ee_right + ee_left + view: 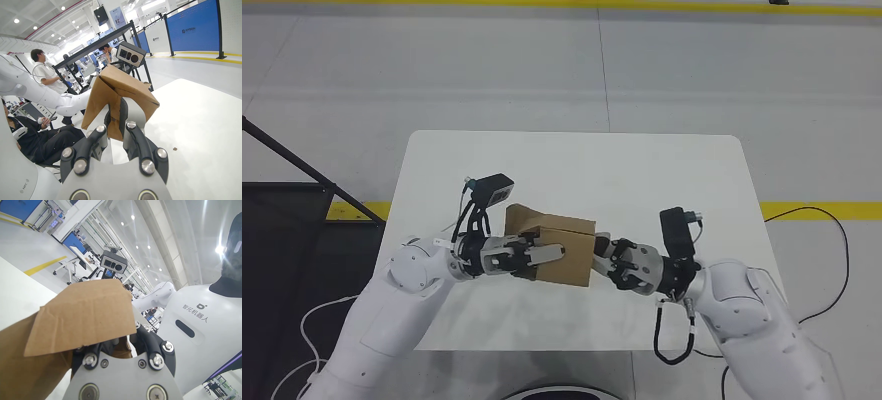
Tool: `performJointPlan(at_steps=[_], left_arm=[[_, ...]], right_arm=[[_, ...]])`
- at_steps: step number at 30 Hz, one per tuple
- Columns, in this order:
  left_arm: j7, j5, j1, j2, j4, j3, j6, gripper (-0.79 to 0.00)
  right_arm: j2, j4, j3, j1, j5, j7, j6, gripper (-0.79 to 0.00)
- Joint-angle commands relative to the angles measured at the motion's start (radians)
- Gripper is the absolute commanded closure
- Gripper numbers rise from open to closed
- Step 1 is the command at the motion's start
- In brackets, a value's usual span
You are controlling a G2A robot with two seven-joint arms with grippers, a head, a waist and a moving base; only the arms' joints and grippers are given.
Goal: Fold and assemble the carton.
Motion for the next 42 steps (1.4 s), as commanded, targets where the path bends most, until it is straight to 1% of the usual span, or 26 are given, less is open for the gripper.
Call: performJointPlan(at_steps=[1,9,13,16,18,24,34,37,39,40,41,42], left_arm=[[0.000,0.000,0.000,0.000,0.000,0.000,0.000,0.000],[-0.001,0.001,-0.002,0.000,-0.006,0.004,0.000,0.000],[0.000,0.002,-0.003,0.001,-0.006,0.003,0.000,0.000],[-0.001,0.001,-0.003,0.001,-0.006,0.002,0.001,0.000],[-0.001,-0.001,-0.003,0.002,-0.006,-0.001,0.001,0.000],[0.001,-0.002,-0.001,0.003,-0.006,-0.007,-0.001,0.000],[0.004,0.002,-0.001,0.003,-0.005,-0.010,-0.001,0.000],[0.005,0.001,-0.002,0.003,-0.002,-0.012,0.000,0.000],[0.002,0.002,-0.002,0.004,-0.003,-0.012,0.002,0.000],[0.000,0.001,-0.002,0.004,-0.003,-0.012,0.006,0.000],[-0.002,0.002,-0.003,0.004,-0.003,-0.013,0.008,0.000],[-0.009,0.001,-0.005,0.005,-0.006,-0.013,0.013,0.000]], right_arm=[[0.000,-0.001,0.000,-0.001,0.000,-0.001,-0.003,-0.197],[-0.002,0.007,-0.022,0.014,0.002,0.012,-0.013,-0.200],[-0.002,0.010,-0.019,0.020,0.005,0.012,-0.017,-0.222],[0.002,0.007,0.000,0.010,0.005,0.008,-0.020,-0.265],[0.005,0.000,0.017,-0.003,0.005,0.005,-0.023,-0.277],[0.016,-0.026,0.079,-0.060,0.003,-0.004,-0.020,-0.274],[0.024,-0.045,0.128,-0.104,0.003,-0.020,-0.026,-0.280],[0.026,-0.049,0.145,-0.116,0.002,-0.029,-0.029,-0.302],[0.028,-0.057,0.165,-0.127,-0.004,-0.046,-0.042,-0.403],[0.029,-0.063,0.176,-0.132,-0.014,-0.060,-0.060,-0.613],[0.029,-0.069,0.184,-0.135,-0.023,-0.070,-0.076,-0.736],[0.029,-0.081,0.202,-0.141,-0.052,-0.092,-0.112,-0.785]])
